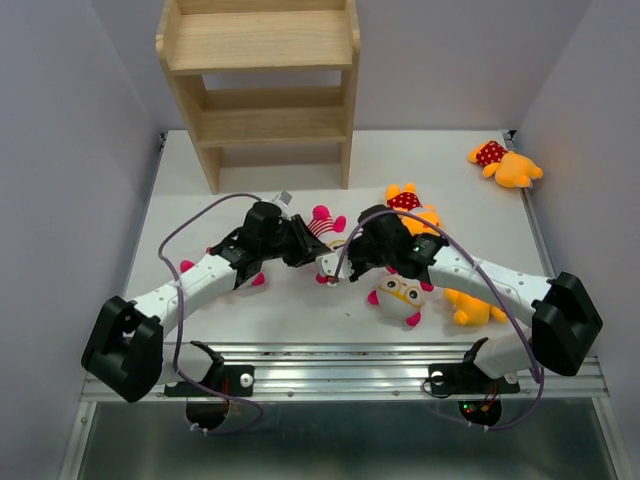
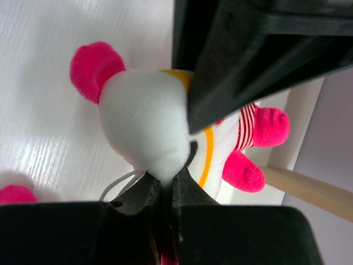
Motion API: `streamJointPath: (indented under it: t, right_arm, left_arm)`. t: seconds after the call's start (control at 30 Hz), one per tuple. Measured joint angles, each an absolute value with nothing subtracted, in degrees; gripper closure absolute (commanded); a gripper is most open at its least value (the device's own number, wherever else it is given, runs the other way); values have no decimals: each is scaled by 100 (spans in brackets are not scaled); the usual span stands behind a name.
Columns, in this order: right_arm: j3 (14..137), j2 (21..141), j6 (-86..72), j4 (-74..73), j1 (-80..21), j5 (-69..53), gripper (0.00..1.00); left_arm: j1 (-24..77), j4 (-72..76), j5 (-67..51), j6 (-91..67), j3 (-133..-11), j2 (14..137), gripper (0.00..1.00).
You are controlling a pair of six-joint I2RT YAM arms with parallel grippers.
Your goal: Place and organize the stuffed toys onto the shelf
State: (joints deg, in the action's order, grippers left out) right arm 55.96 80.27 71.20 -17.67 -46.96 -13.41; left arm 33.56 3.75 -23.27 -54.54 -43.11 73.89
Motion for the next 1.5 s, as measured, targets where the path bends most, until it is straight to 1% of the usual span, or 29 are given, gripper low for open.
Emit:
streamJointPath:
  t: [0.03,0.07,0.13,0.17,0.3,0.37,0.53,0.7,0.87,1.0,1.1,1.23,1.5]
  right_arm:
    - [5649,8027,6956,-1763,-4696,-1365,99]
    - [5701,8027,6801,-1767,-4696,-1363,99]
    - [5817,8027,6445,-1761,-4685,-1400,99]
    - [5870,8027,6239,-1789,-4685,-1413,99]
    - [6108,8042,5524,-1907,-4646,-1500,99]
    - [6261,8084,5205,-1933,-4595,-1555,99]
    - [7231,8495,4410,-1981,-4379,-1758,99]
    - [8178,8967,3994,-1920,-4171,-1831,100]
    - [9054,9474,3752,-1806,-4034,-1785,99]
    - [10123,10162,3575,-1597,-3782,-1737,99]
    - [10669,10569,3522,-1382,-3621,-1684,99]
    - [10930,10938,3553,-1044,-3474,-1553,99]
    - [10982,11644,3896,-303,-3457,-1214,99]
  left_arm:
    - [3326,325,-2281,-5483,-4309,7288,39]
    - [3293,259,-2222,-5441,-4309,7177,28]
    - [3212,132,-2091,-5498,-4307,6794,22]
    - [3175,71,-2040,-5492,-4309,6543,17]
    - [3059,-346,-1629,-5297,-4523,5544,12]
    - [2974,-620,-1365,-5133,-4727,5225,11]
    - [2718,-1404,-456,-4672,-5196,4528,9]
    - [2676,-2182,239,-4416,-5264,4018,9]
    - [2659,-2727,598,-4401,-5249,3618,9]
    - [2657,-2928,746,-4445,-5190,3262,9]
    - [2655,-3094,827,-4508,-5142,2956,9]
    - [2655,-3170,893,-4574,-5111,2823,9]
    - [2655,-3330,930,-4641,-4969,2821,9]
